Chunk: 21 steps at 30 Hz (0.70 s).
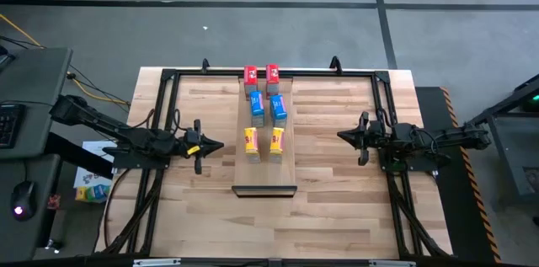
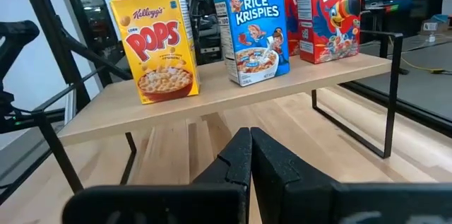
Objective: Stack cereal on shelf
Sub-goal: Return to Home Position
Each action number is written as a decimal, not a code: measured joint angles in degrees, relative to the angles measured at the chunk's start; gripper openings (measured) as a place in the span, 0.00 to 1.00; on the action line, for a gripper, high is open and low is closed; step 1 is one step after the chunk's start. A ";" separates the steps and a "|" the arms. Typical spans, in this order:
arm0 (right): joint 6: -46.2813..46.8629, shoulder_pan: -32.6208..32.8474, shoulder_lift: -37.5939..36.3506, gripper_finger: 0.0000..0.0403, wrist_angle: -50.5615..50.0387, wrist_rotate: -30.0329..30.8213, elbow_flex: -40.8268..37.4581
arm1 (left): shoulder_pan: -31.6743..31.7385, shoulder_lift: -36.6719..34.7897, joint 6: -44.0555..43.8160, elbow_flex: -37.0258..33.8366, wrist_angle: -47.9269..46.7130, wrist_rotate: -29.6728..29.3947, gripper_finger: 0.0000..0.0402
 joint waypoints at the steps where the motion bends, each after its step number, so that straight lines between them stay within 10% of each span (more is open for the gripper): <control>1: -0.01 0.00 0.00 0.00 0.00 0.01 0.00 | 0.00 0.00 -0.02 0.00 -0.56 0.00 0.00; 21: -0.02 0.00 -3.08 0.00 0.06 0.02 -0.04 | -0.13 -11.20 -0.02 0.09 -6.99 -0.15 0.00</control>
